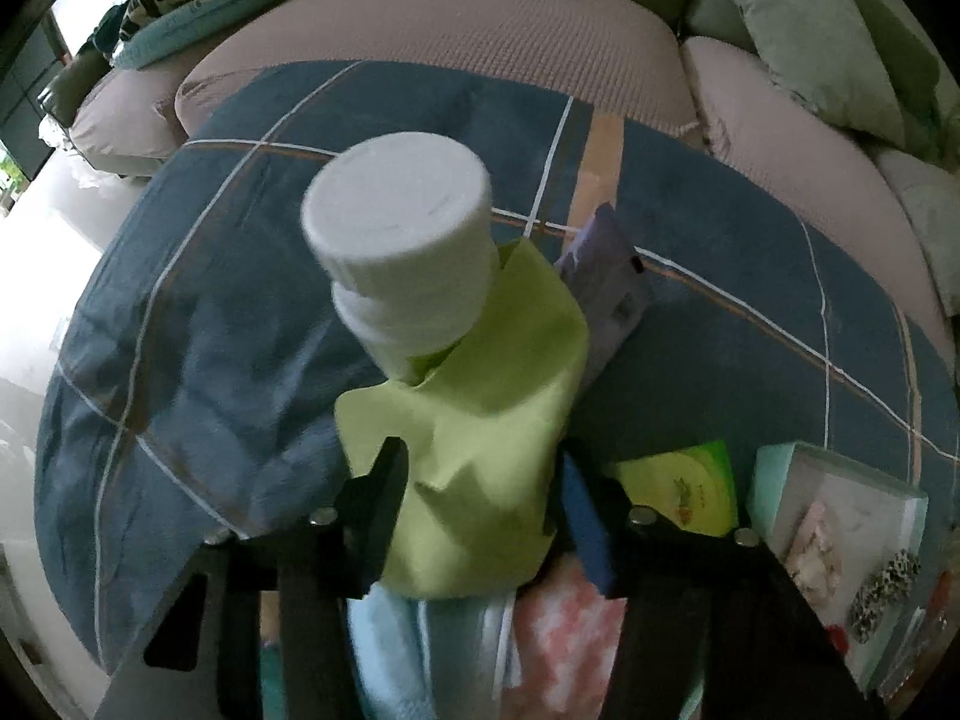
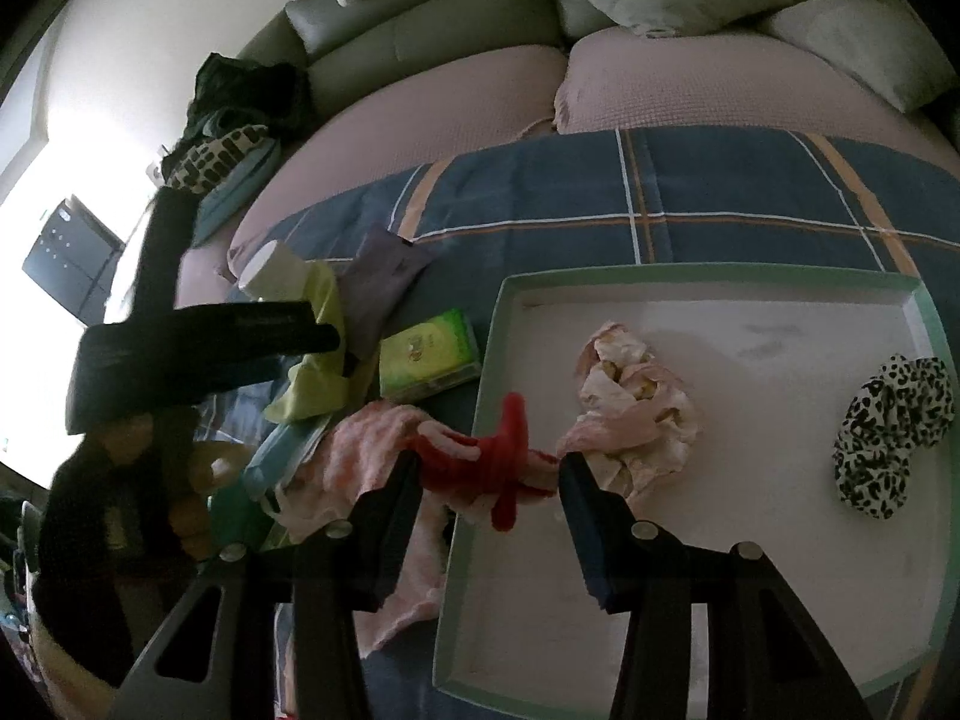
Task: Organize soft objects
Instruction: 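Grasp the lime-green cloth with the left gripper while the right gripper holds the red toy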
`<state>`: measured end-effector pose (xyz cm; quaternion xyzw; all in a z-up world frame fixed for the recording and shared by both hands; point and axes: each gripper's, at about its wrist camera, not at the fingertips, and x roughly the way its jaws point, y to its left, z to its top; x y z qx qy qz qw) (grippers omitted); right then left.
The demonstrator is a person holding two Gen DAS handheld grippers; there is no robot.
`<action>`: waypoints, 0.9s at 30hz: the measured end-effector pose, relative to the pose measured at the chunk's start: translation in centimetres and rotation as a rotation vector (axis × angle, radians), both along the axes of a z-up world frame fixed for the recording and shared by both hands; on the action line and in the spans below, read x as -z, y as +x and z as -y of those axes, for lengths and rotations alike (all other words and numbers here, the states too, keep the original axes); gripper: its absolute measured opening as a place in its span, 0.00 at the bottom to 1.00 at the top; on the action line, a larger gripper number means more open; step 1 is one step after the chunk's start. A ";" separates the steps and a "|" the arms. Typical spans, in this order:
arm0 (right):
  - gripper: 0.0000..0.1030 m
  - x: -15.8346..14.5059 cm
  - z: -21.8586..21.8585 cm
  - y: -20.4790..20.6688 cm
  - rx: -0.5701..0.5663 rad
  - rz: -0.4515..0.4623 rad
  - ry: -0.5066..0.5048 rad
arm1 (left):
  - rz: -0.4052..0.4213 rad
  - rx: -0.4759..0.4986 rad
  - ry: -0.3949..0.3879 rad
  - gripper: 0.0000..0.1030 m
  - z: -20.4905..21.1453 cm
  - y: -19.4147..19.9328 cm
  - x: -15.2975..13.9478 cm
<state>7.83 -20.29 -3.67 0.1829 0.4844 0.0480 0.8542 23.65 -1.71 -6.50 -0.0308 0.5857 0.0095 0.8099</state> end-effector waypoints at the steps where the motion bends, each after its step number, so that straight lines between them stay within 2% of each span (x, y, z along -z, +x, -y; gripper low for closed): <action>1: 0.49 0.0 0.1 0.0 0.004 -0.002 0.002 | 0.003 -0.003 0.005 0.38 0.1 0.1 0.2; 3: 0.49 0.1 0.2 0.0 0.009 -0.006 0.003 | 0.018 0.001 0.021 0.14 0.2 0.1 0.3; 5: 0.49 0.2 0.3 0.0 0.013 -0.009 0.003 | 0.034 0.003 0.022 0.07 0.2 0.1 0.3; 11: 0.49 0.0 0.6 -0.1 0.022 -0.001 0.009 | 0.112 -0.045 -0.026 0.06 -1.0 -0.3 -1.7; 21: 0.49 -0.7 1.6 -0.4 0.051 0.026 0.032 | 0.243 -0.058 -0.100 0.05 -2.0 -2.7 -6.1; 24: 0.49 -1.0 1.9 -0.5 0.060 0.037 0.041 | 0.266 -0.043 -0.083 0.05 -1.9 -3.3 -7.0; 27: 0.49 -1.0 2.2 -0.6 0.066 0.041 0.048 | 0.246 -0.026 -0.093 0.05 -1.4 -3.0 -6.6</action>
